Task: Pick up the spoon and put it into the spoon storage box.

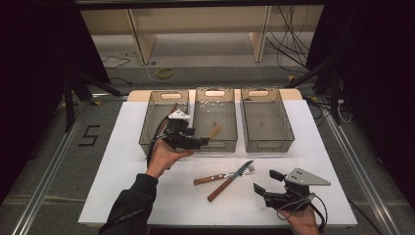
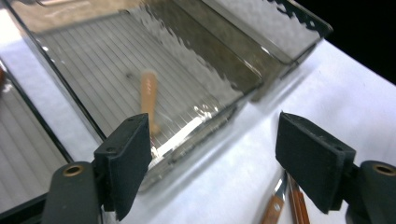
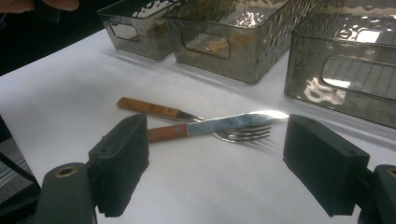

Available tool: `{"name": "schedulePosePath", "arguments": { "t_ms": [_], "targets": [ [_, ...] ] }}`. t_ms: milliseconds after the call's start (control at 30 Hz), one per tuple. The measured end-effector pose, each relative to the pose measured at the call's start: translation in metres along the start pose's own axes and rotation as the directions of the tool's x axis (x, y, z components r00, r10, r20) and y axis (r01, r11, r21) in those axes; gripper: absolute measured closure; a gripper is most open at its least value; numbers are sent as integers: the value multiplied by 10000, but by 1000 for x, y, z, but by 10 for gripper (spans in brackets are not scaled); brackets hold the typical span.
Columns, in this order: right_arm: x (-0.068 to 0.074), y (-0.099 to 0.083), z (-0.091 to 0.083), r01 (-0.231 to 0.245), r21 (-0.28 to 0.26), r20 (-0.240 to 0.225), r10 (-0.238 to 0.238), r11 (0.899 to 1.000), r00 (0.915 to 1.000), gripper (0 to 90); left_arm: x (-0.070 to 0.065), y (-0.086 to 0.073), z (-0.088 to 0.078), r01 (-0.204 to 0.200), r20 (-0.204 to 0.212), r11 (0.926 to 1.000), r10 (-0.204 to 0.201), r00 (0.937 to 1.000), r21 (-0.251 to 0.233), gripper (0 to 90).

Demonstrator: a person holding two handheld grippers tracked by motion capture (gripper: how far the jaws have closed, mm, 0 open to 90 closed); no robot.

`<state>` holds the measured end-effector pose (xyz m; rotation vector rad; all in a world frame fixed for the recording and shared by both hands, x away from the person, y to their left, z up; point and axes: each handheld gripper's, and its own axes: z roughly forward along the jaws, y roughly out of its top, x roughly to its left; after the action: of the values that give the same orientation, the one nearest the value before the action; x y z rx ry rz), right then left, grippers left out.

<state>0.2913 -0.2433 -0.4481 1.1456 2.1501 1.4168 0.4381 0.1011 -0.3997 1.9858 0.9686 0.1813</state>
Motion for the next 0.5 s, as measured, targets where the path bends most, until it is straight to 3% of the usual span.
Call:
{"name": "schedulePosePath", "arguments": {
  "t_ms": [500],
  "targets": [
    [-1, 0, 0, -10, 0, 47, 10, 10000, 10000, 233, -20, -23, 3, -420, 191, 9982, 412, 9990, 437, 213]
  ]
}}
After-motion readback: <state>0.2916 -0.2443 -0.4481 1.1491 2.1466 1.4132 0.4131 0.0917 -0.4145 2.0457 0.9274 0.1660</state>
